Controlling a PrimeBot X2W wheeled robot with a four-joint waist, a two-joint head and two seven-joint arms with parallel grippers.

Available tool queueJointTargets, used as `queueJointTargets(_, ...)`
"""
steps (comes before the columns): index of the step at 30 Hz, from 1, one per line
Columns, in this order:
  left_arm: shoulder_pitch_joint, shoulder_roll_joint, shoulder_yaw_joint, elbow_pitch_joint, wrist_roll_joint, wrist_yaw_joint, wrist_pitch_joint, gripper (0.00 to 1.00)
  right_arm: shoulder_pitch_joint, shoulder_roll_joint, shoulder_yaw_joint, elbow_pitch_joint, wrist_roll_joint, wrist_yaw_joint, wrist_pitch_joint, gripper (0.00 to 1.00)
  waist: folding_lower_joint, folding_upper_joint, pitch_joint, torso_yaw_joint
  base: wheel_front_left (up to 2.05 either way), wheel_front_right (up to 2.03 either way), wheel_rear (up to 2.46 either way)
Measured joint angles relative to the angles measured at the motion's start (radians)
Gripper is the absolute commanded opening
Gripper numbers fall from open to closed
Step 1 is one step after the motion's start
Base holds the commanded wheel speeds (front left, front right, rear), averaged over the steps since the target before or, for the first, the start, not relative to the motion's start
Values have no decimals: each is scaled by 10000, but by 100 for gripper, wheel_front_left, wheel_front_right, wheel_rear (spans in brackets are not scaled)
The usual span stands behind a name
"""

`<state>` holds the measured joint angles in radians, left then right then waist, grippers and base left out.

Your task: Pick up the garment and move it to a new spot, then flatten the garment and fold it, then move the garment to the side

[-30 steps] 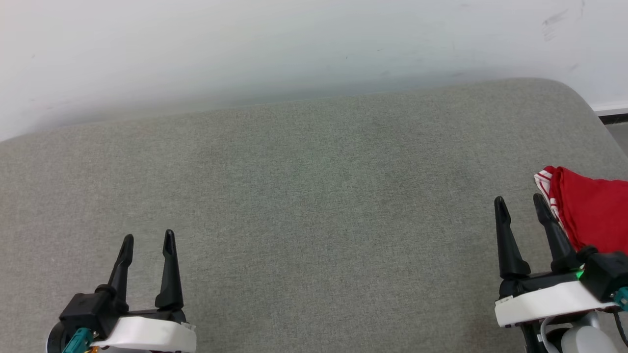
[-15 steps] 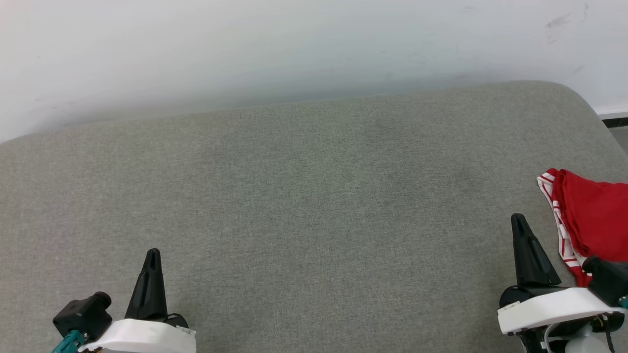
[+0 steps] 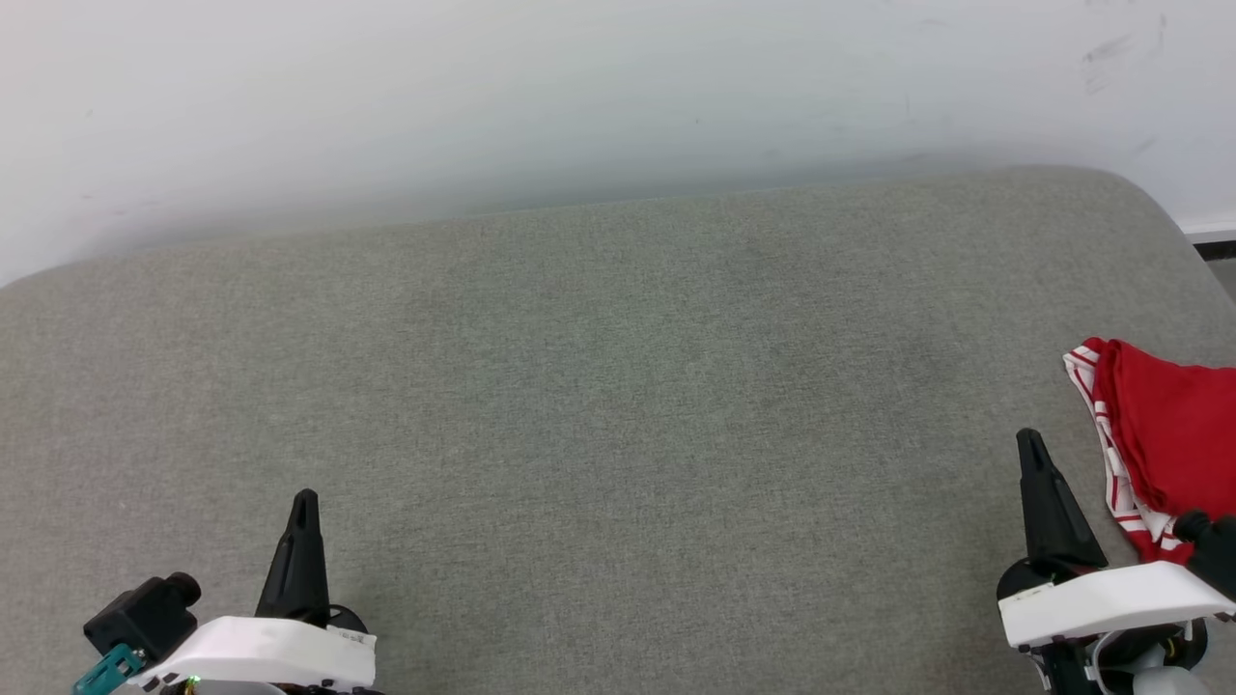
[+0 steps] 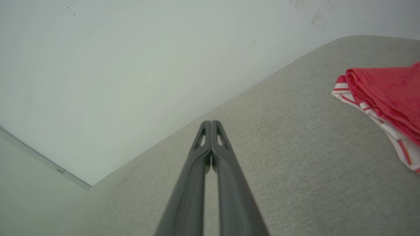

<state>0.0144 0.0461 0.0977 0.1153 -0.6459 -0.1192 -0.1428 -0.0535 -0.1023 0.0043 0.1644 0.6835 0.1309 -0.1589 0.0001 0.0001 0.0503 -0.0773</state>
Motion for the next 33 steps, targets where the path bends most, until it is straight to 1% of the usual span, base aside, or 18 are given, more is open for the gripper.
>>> queueJointTargets(15,-235,2,31,276,-2067,-12,537,0,-73,42,-157,167,2079,-2,477,0,0,0,-71,116,0,0,0)
queueJointTargets(33,-484,8,61,558,-4159,-36,1106,0,-185,96,-347,330,4123,-2,1041,0,0,0,-155,254,0,0,0)
